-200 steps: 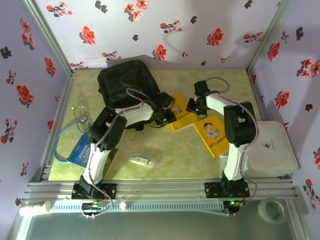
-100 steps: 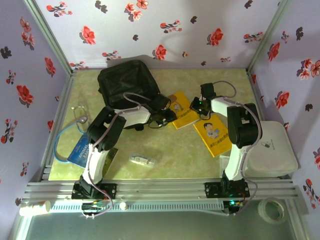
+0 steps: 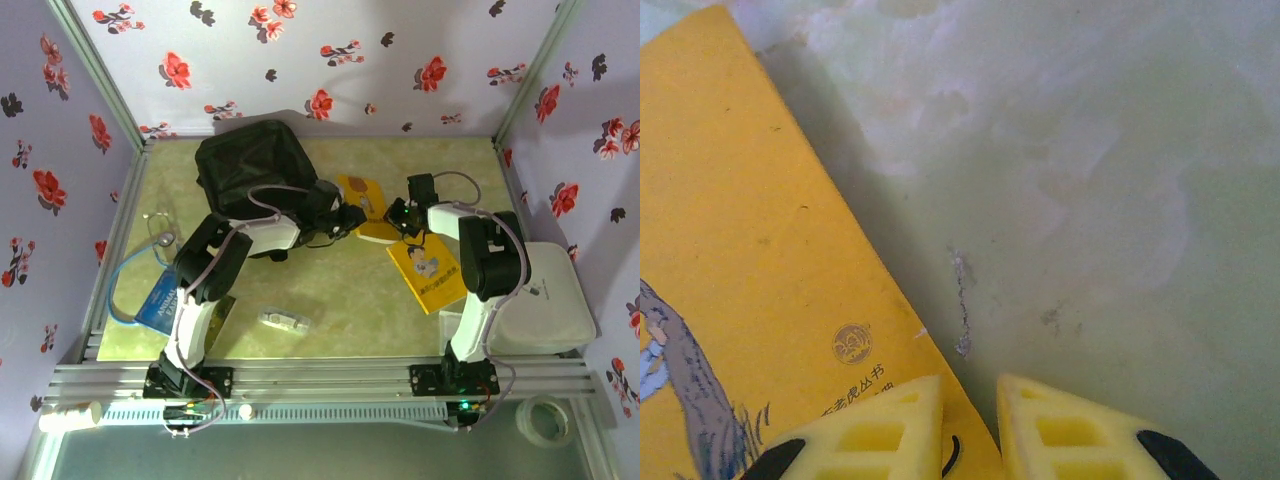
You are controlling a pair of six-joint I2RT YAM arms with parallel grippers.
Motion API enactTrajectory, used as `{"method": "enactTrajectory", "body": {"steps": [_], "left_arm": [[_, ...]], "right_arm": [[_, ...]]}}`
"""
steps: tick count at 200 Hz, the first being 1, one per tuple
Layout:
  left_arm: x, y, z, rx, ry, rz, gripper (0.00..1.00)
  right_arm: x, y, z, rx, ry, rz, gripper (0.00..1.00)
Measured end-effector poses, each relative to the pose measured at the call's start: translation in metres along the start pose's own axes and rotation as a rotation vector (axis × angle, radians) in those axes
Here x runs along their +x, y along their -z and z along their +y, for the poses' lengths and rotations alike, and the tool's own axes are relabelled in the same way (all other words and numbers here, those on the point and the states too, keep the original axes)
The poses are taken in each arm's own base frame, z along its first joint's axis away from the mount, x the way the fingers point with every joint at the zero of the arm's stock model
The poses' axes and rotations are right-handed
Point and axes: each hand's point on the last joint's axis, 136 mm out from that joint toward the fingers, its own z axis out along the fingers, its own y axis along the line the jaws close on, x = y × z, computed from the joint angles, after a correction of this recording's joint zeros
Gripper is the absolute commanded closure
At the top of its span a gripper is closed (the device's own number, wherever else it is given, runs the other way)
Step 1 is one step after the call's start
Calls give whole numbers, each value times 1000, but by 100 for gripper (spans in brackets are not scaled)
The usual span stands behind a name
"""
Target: Pack books, pencil case, and school supplies into a backpack
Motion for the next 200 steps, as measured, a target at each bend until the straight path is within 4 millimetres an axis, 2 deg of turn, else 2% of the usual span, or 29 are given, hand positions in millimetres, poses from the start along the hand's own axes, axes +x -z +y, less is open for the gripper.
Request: {"method": "enactTrajectory", "body": {"steps": [24, 60, 89, 108, 125, 144, 164, 200], "left_arm": [[-3, -2, -11, 15, -7, 3, 75], [-2, -2, -4, -32, -10, 15, 84], [-1, -1, 6, -84, -33, 21, 95], [-1, 2, 12, -115, -64, 19, 100], [0, 8, 12, -137, -94, 24, 100], [-5, 23, 1, -139, -130, 13, 100], [-17, 48, -20, -111, -168, -29, 100], [-59, 117, -55, -31, -181, -172, 100]], "right_arm": [[0, 0, 0, -4, -9, 0, 79], [0, 0, -1, -3, -16, -1, 76], [2, 5, -1, -7, -20, -2, 65], [7, 10, 2, -30, -23, 13, 58], [10, 16, 9, -70, -19, 21, 52], [10, 27, 23, -142, -14, 5, 40], [7, 44, 43, -246, -17, -22, 30], [0, 73, 81, -466, -57, -65, 20]]}}
